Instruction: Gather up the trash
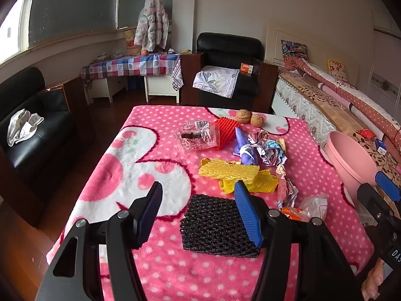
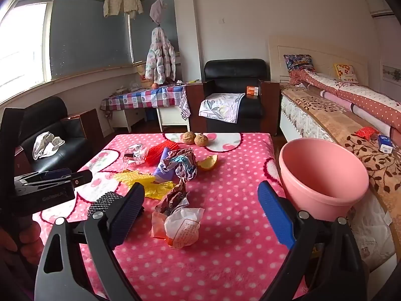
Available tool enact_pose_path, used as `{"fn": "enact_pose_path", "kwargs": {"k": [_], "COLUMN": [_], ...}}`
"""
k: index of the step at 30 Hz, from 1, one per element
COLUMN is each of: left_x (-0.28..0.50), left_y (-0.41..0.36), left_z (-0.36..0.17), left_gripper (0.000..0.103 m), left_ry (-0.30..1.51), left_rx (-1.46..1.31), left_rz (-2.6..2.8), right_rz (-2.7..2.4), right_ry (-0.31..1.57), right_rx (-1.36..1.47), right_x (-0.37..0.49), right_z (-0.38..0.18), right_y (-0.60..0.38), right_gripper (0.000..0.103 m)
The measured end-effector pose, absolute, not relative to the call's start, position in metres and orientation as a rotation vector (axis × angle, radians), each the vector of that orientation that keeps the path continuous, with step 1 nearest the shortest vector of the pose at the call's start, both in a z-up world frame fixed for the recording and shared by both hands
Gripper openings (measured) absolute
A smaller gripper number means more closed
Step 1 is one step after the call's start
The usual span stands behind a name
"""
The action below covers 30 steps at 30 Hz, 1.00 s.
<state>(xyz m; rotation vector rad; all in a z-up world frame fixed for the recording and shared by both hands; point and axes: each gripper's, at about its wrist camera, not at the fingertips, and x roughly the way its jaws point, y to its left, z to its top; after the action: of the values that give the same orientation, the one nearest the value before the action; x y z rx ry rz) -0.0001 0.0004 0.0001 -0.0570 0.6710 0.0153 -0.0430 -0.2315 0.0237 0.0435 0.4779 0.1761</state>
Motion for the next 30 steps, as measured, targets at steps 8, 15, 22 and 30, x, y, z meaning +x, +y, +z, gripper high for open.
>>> {"fn": "enact_pose_path", "kwargs": {"k": [8, 15, 22, 30], "left_x": [0.0006, 0.0008, 0.0011, -0.0014], "left_y": [0.0025, 0.0009, -0.0002, -0.0003], "left_z": [-0.0009, -0.0012, -0.0011, -0.0049], "left_gripper": [0.059, 0.059, 0.059, 0.059], "left_ry": [0.675, 0.678, 0.68, 0.677], "left_rx": [-0.038, -0.031, -0.027, -0.029], "left_rz": [0.024, 0.028, 0.03, 0.027], "right_rz": [0.186, 0.16, 0.161, 0.154], "right_ry": [0.473, 0.47, 0.465, 0.463], "right_rx": [0.034, 0.016, -0.005, 0.005], "right_x": [-0.046, -0.0478, -0.0505, -0.0504], "right_z": [0.0254, 0.0252, 0.0263, 0.0266], "right_y": [-0.2307, -0.2298, -0.2249, -0.2253], "right_gripper": [0.092, 0.092, 0.092, 0.092]}}
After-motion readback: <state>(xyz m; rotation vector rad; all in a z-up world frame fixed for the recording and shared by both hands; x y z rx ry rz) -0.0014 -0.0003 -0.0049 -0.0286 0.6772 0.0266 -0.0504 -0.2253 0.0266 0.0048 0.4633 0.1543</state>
